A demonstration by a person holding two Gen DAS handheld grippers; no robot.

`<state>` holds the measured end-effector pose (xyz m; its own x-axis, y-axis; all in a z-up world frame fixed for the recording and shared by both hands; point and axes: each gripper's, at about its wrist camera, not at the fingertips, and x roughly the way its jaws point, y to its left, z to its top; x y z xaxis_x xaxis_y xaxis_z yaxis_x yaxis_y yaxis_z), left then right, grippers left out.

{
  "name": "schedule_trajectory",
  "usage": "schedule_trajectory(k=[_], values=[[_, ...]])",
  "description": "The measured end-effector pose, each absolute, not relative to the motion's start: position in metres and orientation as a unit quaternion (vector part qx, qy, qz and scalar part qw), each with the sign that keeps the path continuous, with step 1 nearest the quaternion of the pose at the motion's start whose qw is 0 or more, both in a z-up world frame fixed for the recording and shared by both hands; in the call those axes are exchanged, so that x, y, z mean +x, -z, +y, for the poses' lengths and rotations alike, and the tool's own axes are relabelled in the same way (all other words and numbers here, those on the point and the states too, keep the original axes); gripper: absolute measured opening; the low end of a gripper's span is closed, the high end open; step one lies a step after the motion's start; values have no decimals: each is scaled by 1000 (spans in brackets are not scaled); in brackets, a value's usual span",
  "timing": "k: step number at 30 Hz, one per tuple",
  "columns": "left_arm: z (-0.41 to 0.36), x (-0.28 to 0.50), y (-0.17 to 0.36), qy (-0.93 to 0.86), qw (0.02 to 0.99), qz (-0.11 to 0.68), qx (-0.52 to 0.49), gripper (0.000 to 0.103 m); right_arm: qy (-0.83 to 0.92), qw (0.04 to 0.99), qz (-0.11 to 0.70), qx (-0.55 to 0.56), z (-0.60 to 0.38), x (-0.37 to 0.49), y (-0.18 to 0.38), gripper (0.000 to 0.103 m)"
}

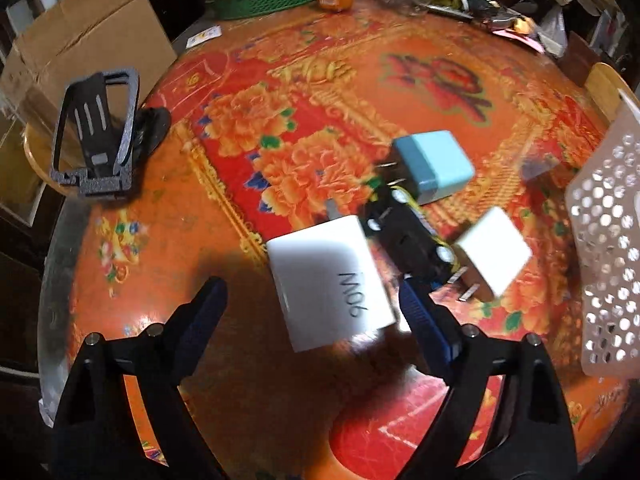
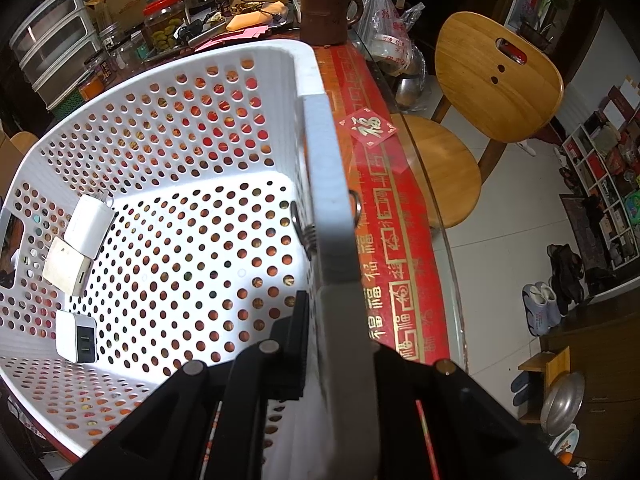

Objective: Organize rigid objects
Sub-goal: 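Grasp the large white printed charger with the left tool, then lower the large printed charger into the basket and open the left tool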

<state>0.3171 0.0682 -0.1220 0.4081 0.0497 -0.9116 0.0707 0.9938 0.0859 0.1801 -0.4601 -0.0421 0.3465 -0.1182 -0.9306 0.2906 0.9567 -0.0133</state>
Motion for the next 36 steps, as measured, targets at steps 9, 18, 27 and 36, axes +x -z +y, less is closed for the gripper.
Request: schedule_trajectory(k=[9, 18, 27, 36], values=[[72, 326, 130, 18, 834, 552, 9, 51, 128, 816, 558, 75, -459, 181, 41, 8], [71, 317, 116, 13, 851, 524, 19, 49, 129, 816, 558, 75, -459, 180, 42, 8], [69, 306, 82, 23, 866, 499, 24, 48, 128, 816, 558, 75, -459, 180, 42, 8], [42, 277, 11, 58, 895, 441, 39, 48, 127, 816, 559, 75, -459, 181, 42, 8]])
